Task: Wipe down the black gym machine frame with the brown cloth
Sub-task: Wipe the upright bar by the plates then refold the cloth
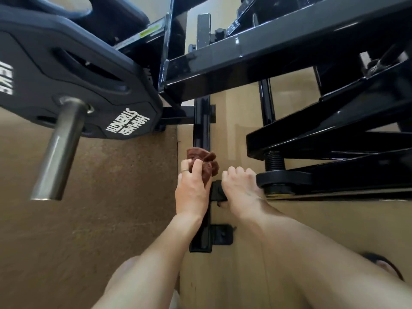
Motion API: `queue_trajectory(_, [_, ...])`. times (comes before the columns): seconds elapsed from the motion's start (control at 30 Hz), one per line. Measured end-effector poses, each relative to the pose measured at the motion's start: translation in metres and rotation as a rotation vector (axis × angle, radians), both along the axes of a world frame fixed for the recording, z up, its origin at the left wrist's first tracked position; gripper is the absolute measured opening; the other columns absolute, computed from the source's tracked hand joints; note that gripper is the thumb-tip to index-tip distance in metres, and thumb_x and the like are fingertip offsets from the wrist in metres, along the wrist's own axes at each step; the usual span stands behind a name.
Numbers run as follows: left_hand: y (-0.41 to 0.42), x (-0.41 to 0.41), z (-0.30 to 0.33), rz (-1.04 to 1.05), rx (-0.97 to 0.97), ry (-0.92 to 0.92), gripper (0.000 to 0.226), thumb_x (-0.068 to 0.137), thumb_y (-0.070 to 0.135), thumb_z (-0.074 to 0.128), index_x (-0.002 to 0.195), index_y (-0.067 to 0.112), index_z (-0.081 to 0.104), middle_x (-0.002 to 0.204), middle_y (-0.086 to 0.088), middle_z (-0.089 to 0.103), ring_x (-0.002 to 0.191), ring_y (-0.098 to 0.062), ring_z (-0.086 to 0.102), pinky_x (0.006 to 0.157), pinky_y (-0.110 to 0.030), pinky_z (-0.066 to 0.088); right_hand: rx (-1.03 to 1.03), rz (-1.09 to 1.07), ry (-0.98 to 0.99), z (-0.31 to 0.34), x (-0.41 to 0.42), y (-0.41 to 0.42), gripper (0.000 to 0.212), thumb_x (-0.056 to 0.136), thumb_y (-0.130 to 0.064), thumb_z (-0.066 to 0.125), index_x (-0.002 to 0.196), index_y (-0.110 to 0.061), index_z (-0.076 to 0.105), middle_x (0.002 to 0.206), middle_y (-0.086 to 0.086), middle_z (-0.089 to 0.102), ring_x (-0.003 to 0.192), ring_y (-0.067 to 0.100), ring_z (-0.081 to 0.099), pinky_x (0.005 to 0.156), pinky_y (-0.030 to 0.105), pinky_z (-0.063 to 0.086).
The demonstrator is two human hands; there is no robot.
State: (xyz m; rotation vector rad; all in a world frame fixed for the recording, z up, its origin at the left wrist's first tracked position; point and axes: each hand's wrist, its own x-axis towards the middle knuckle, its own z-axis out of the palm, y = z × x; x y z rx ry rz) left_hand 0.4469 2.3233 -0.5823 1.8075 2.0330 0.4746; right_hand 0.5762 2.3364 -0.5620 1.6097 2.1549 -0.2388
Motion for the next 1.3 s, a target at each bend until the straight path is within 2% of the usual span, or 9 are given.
queue_trajectory(0.17, [-0.084, -0.003, 0.006, 0.020, -0.112, 0.026, 0.035, 0.098, 0.029, 0.063, 0.128, 0.026, 0.045, 0.137, -0.003, 0.039, 0.105, -0.024, 0.056, 0.080, -0.043, 0.059, -0.083, -0.055, -0.153, 0.024, -0.009, -0.012, 0.072, 0.082, -0.028, 0.079, 0.141, -0.007, 0.044, 0.134, 0.019, 0.053, 0.130, 0.040, 0.047, 0.115, 0.057, 0.031])
queue_trajectory(0.3, [-0.120, -0.007, 0.022, -0.002, -0.261, -0.019, 0.045, 0.100, 0.028, 0.060, 0.142, 0.024, 0.045, 0.147, -0.008, 0.041, 0.120, -0.022, 0.053, 0.096, -0.037, 0.052, -0.146, 0.023, -0.104, 0.059, -0.008, -0.049, 0.094, 0.093, -0.020, 0.069, 0.161, -0.003, 0.006, 0.165, 0.028, 0.011, 0.155, 0.045, 0.007, 0.126, 0.058, 0.008])
queue_trajectory(0.43, [-0.111, -0.023, 0.052, -0.174, -0.391, 0.072, 0.050, 0.100, 0.032, 0.060, 0.146, 0.031, 0.040, 0.153, -0.010, 0.038, 0.125, -0.022, 0.059, 0.102, -0.035, 0.053, -0.166, 0.080, 0.134, 0.114, 0.002, -0.065, 0.073, 0.096, -0.022, 0.066, 0.158, -0.013, 0.029, 0.157, 0.019, 0.035, 0.146, 0.037, 0.032, 0.121, 0.047, 0.031])
queue_trajectory(0.57, [-0.059, -0.029, 0.121, -0.082, -0.394, -0.356, 0.007, 0.098, 0.033, 0.064, 0.098, 0.028, 0.059, 0.098, 0.002, 0.067, 0.088, -0.018, 0.068, 0.085, -0.048, 0.058, -0.140, -0.150, 0.555, 0.186, 0.019, -0.053, 0.053, 0.101, -0.016, 0.058, 0.151, -0.023, 0.042, 0.141, 0.005, 0.051, 0.129, 0.028, 0.050, 0.102, 0.038, 0.048])
queue_trajectory(0.73, [-0.003, 0.006, 0.242, -0.159, -0.170, -0.832, 0.012, 0.100, 0.024, 0.064, 0.106, 0.014, 0.063, 0.091, 0.000, 0.074, 0.085, -0.015, 0.074, 0.073, -0.030, 0.061, 0.179, -0.315, 0.821, 0.248, 0.058, -0.024, 0.041, 0.099, -0.017, 0.057, 0.139, -0.024, 0.053, 0.128, -0.003, 0.059, 0.117, 0.015, 0.056, 0.101, 0.028, 0.048])
queue_trajectory(0.8, [0.020, 0.020, 0.273, -0.216, -0.006, -0.826, 0.012, 0.100, 0.028, 0.065, 0.106, 0.019, 0.062, 0.096, -0.001, 0.072, 0.089, -0.015, 0.072, 0.077, -0.031, 0.060, 0.356, -0.278, 0.736, 0.267, 0.081, -0.011, 0.043, 0.097, -0.014, 0.059, 0.139, -0.019, 0.054, 0.127, 0.000, 0.061, 0.117, 0.017, 0.057, 0.099, 0.026, 0.044])
queue_trajectory(0.97, [0.085, 0.069, 0.306, -0.319, 0.325, -0.565, 0.021, 0.098, 0.043, 0.062, 0.110, 0.027, 0.057, 0.110, 0.004, 0.060, 0.102, -0.015, 0.060, 0.088, -0.027, 0.052, 0.684, -0.068, 0.146, 0.304, 0.144, 0.025, 0.052, 0.096, -0.028, 0.063, 0.145, -0.012, 0.051, 0.136, 0.015, 0.060, 0.134, 0.036, 0.050, 0.122, 0.053, 0.028])
queue_trajectory(1.1, [0.116, 0.108, 0.306, -0.300, 0.259, -0.446, 0.019, 0.100, 0.038, 0.063, 0.110, 0.024, 0.054, 0.098, 0.012, 0.056, 0.091, -0.007, 0.054, 0.073, -0.013, 0.037, 0.596, -0.172, -0.082, 0.320, 0.187, 0.054, 0.058, 0.106, -0.047, 0.025, 0.156, -0.020, 0.035, 0.155, 0.014, 0.046, 0.148, 0.034, 0.034, 0.127, 0.053, 0.010])
queue_trajectory(1.3, [0.136, 0.131, 0.298, -0.261, 0.175, -0.362, 0.021, 0.099, 0.042, 0.062, 0.112, 0.026, 0.057, 0.109, 0.004, 0.061, 0.099, -0.015, 0.058, 0.081, -0.026, 0.047, 0.535, -0.239, -0.152, 0.309, 0.196, 0.062, 0.066, 0.106, -0.051, 0.008, 0.150, -0.015, 0.042, 0.145, 0.019, 0.052, 0.136, 0.038, 0.046, 0.114, 0.051, 0.033])
